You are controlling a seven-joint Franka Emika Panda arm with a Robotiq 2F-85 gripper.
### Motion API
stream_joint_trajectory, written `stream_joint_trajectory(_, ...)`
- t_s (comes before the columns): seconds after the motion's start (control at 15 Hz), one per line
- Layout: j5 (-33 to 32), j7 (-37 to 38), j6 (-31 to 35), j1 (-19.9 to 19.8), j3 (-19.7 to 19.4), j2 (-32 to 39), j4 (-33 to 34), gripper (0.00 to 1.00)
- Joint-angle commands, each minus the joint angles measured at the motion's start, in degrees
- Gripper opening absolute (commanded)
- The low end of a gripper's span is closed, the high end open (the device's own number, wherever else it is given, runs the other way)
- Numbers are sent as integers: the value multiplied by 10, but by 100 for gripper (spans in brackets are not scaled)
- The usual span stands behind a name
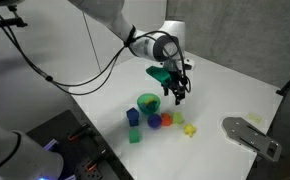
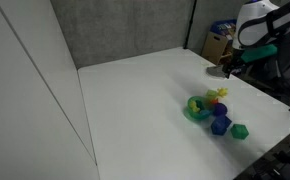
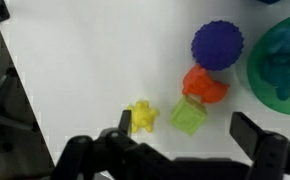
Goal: Remove the yellow toy ball from the bowl
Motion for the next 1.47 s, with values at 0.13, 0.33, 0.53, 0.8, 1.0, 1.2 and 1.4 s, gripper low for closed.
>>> stream_joint_trajectory(0.13,11,-76,-47,-9,47,-95,-53,100)
stream_joint_trajectory(0.33,21,-110,-85,-9,66,-144,-69,100)
stream_joint_trajectory(0.53,46,-140,-118,-6,84,-201,-86,100)
stream_joint_trajectory(0.8,103,-180,-171,-2,102,-278,-95,100)
stream_joint_trajectory(1.0,117,-146,-213,2,109,-331,-93,100)
stream_joint_trajectory(1.2,117,-104,-255,-1,114,-372,-88,100)
stream_joint_trajectory(1.4,109,-70,-280,-3,119,-402,-87,100)
